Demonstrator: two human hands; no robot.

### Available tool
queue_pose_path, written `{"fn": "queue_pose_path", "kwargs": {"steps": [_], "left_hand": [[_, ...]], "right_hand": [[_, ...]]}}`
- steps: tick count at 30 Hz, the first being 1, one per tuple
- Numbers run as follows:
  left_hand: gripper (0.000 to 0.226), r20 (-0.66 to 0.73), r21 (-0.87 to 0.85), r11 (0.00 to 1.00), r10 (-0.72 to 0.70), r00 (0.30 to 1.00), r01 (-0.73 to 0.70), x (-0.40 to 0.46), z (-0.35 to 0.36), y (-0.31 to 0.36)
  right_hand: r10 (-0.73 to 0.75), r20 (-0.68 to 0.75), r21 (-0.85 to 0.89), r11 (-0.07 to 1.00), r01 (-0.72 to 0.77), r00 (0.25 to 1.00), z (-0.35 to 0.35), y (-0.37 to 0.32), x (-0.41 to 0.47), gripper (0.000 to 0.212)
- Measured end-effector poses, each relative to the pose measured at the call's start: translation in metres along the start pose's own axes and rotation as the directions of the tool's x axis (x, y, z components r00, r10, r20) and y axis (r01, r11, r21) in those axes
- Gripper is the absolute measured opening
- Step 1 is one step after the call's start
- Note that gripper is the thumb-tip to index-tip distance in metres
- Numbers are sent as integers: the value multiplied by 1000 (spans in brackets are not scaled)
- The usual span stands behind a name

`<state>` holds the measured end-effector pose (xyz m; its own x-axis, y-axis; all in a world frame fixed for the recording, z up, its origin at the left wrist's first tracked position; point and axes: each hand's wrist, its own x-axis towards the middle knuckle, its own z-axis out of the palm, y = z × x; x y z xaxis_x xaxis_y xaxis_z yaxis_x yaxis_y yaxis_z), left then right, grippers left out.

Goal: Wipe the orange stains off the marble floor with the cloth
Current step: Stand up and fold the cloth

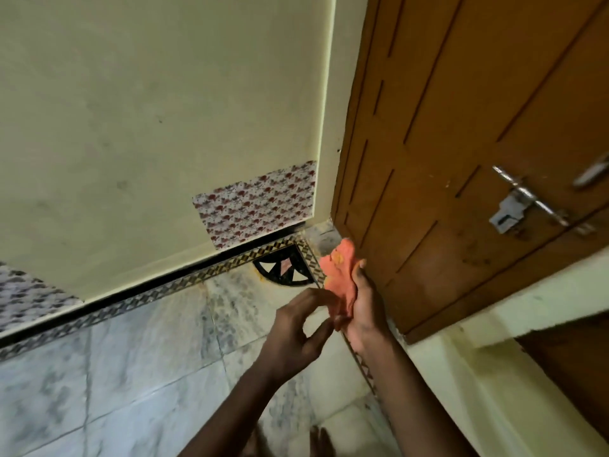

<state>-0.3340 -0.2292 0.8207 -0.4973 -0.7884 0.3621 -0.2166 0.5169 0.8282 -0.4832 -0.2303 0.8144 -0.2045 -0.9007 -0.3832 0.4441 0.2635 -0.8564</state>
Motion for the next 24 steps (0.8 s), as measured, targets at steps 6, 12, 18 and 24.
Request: {"fn": "queue_pose_path", "kwargs": {"steps": [6, 12, 18, 24], "left_hand": [[14, 45, 17, 992, 125, 991, -126, -21, 6, 47], [8, 84, -55, 983, 182, 980, -177, -38, -7, 69], [9, 211, -256, 963, -26, 977, 81, -51, -11, 86], [7, 290, -415, 859, -187, 939, 300, -66, 0, 107]], "right_hand": [[1, -88, 135, 991, 11, 996, -1, -17, -73, 99], [-2, -191, 234, 971, 47, 982, 9, -23, -122, 80], [7, -238, 301, 951, 66, 971, 12, -18, -166, 93], [-16, -308, 131, 990, 60, 951, 0, 0, -205, 116]]}}
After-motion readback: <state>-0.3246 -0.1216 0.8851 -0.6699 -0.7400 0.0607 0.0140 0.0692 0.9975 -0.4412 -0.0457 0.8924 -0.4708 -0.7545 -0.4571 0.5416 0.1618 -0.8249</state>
